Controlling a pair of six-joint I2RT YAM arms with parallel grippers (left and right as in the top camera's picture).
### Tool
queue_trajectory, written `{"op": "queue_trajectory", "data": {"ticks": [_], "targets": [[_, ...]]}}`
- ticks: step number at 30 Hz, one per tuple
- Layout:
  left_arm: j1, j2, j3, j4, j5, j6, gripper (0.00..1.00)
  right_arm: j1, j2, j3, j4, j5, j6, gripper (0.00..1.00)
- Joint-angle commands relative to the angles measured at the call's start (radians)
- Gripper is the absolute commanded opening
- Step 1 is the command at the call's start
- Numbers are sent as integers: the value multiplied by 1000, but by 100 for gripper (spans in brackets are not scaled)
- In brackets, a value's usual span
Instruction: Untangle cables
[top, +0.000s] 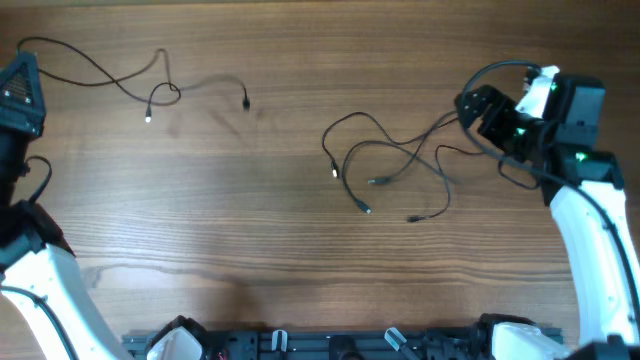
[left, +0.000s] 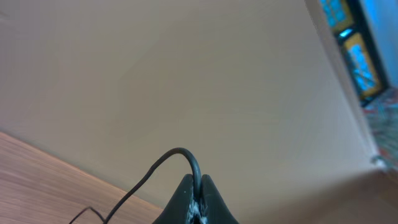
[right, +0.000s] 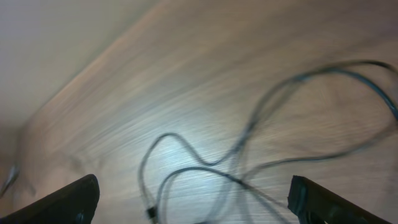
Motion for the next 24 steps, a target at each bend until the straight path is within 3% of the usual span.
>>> {"op": "queue_trajectory", "data": {"ticks": [1, 5, 11, 18, 22, 24], "targets": [[-3, 134, 83, 2, -126, 155, 4, 109, -54, 0, 2, 51, -46, 100], [-3, 345, 322, -8, -173, 258, 4, 230, -56, 0, 34, 126, -45, 99], [-21, 732, 752, -158, -224, 362, 4, 392, -38, 0, 104, 251, -42, 99], [-66, 919, 789, -120, -282, 363, 4, 471, 48, 0, 142, 281, -41, 100], [-109, 991, 789, -310, -358, 362, 4, 496, 118, 0, 150, 276, -10, 100], [-141, 1020, 789, -497, -493, 362, 11, 517, 155, 0, 164, 256, -9, 100]]}}
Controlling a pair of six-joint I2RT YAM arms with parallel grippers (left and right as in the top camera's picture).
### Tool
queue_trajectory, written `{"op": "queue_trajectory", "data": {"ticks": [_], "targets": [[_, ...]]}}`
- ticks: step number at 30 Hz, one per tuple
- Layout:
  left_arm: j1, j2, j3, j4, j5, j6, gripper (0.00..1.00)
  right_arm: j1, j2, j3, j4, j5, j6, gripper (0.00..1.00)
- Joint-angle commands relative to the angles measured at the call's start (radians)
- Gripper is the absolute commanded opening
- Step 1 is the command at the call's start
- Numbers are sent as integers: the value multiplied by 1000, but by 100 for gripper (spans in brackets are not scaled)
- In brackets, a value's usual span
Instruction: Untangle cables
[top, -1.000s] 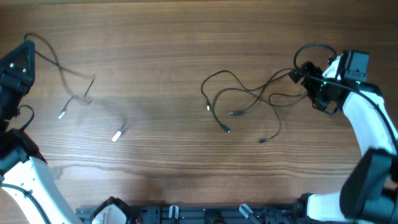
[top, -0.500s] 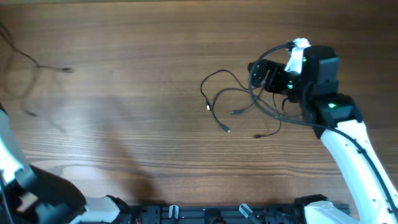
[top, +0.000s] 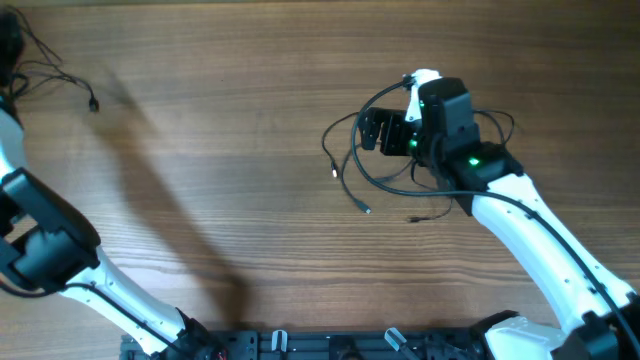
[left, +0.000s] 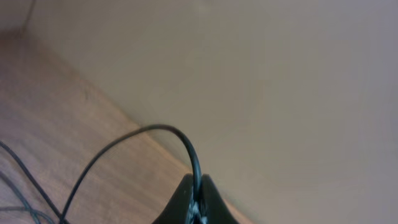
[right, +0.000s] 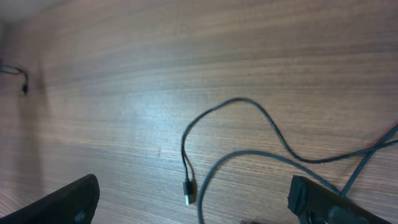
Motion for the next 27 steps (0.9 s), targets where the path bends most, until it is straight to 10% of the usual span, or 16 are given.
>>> {"op": "queue_trajectory", "data": {"ticks": [1, 2, 3, 18, 23, 27], "targets": [[-51, 45, 14, -224, -245, 17, 25, 30, 51, 0, 20, -3, 10, 99], [-60, 45, 14, -282, -326, 16, 44, 33, 56, 0, 18, -2, 10, 100], [-67, 45, 14, -342, -419, 12, 100, 34, 58, 0, 18, -3, 8, 100], [-69, -440, 15, -729, -633, -14, 100, 34, -1, 0, -74, -2, 10, 100], [-69, -552, 15, -936, -411, 38, 100, 33, -13, 0, -125, 14, 16, 100], [-97, -629, 14, -1063, -113, 318, 100, -10, -79, 0, -162, 148, 95, 100]]}}
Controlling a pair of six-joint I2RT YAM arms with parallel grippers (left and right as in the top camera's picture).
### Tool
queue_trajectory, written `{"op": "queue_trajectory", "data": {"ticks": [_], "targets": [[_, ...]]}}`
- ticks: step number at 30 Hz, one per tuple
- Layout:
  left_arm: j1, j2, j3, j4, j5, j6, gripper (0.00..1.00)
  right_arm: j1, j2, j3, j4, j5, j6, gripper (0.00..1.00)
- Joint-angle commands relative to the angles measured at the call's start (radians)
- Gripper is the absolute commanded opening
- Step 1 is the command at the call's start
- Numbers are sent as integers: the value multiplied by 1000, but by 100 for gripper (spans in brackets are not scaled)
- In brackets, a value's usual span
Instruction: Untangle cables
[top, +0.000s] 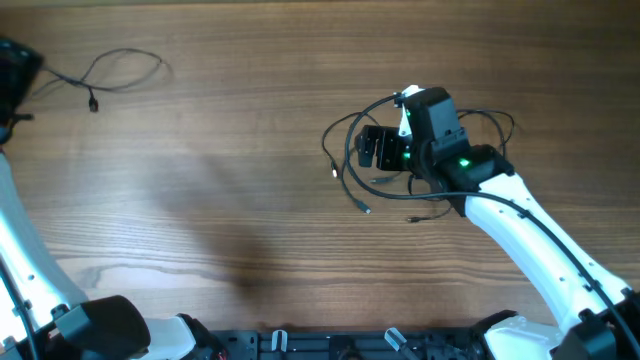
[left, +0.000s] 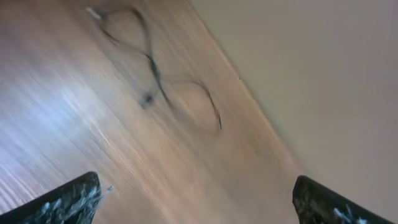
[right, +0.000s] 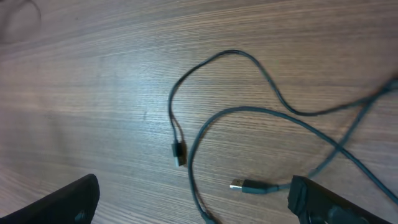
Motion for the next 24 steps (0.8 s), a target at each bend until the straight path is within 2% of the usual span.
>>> {"op": "queue_trajectory", "data": {"ticks": [1, 3, 6, 10, 14, 19, 24], "targets": [[-39, -88, -7, -92, 274, 264, 100, -53, -92, 0, -13, 139, 69, 100], [-67, -177, -35, -125, 274, 287, 100, -95, -137, 0, -10, 200, 73, 100], [-87, -327, -129, -73, 273, 286, 100, -136, -163, 0, -6, 257, 74, 100], [-90, -684, -430, 82, 274, 286, 100, -160, -164, 0, -9, 296, 79, 100], [-89, -1011, -699, 109, 266, 286, 100, -160, -162, 0, -9, 293, 163, 100], [-90, -1174, -786, 74, 266, 286, 100, -160, -158, 0, -9, 293, 162, 100], [-129, -1185, -786, 79, 266, 286, 100, -160, -158, 0, -9, 293, 162, 100]]}}
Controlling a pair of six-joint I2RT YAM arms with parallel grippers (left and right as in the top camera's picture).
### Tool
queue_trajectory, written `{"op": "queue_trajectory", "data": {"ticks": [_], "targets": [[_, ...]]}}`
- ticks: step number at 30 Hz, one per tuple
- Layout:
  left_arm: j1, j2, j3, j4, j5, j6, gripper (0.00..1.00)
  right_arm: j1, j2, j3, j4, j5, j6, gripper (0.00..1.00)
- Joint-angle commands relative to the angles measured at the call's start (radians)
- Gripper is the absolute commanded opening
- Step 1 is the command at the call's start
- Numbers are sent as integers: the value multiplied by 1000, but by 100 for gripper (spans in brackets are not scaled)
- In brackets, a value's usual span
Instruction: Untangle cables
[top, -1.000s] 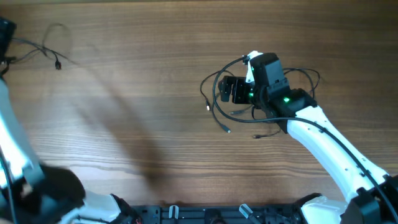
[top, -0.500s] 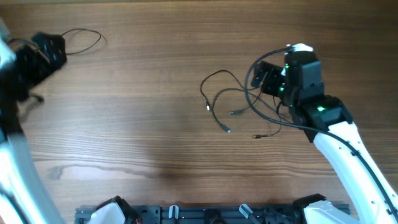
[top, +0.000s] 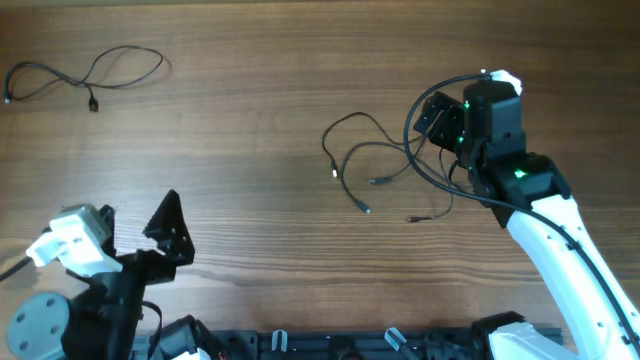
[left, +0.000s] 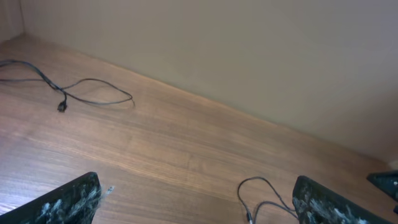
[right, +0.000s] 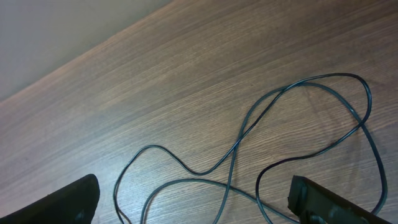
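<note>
One thin black cable (top: 92, 68) lies by itself at the far left of the table, also seen in the left wrist view as the cable (left: 84, 93). A tangle of several black cables (top: 385, 170) lies right of the middle. My right gripper (top: 436, 112) hangs open over the tangle's far right part, with crossing loops (right: 249, 140) below its spread fingers and nothing held. My left gripper (top: 168, 232) is open at the front left, far from both, and holds nothing.
The wooden table (top: 250, 150) ends at a plain wall along its far edge (left: 205, 102). The arm bases sit at the front edge.
My left gripper has moved from the far left corner by the single cable to the front left of the table. My right gripper has moved from the tangle's middle to its far right side.
At first my left gripper was shut on the single cable at the left edge, and my right was open beside the tangle. Then the left held the cable at the far left corner. It then stood open with the cable lying there, and now is withdrawn.
</note>
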Motion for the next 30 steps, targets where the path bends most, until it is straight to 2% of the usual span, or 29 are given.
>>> {"op": "queue_trajectory", "data": {"ticks": [1, 6, 9, 12, 30], "targets": [[-69, -5, -4, 11, 5, 19, 100, -2, -1, 0, 3, 21, 13, 100], [-263, -5, -4, -10, 5, 19, 100, -2, -1, 0, 3, 21, 13, 100], [-322, -5, -4, -46, 5, 19, 100, -2, -1, 0, 3, 21, 13, 100], [-338, -5, -4, -102, 6, 16, 100, -2, -1, 0, 3, 21, 13, 100], [-338, -5, -4, -138, 10, -18, 100, -2, -1, 0, 3, 21, 13, 100]]}}
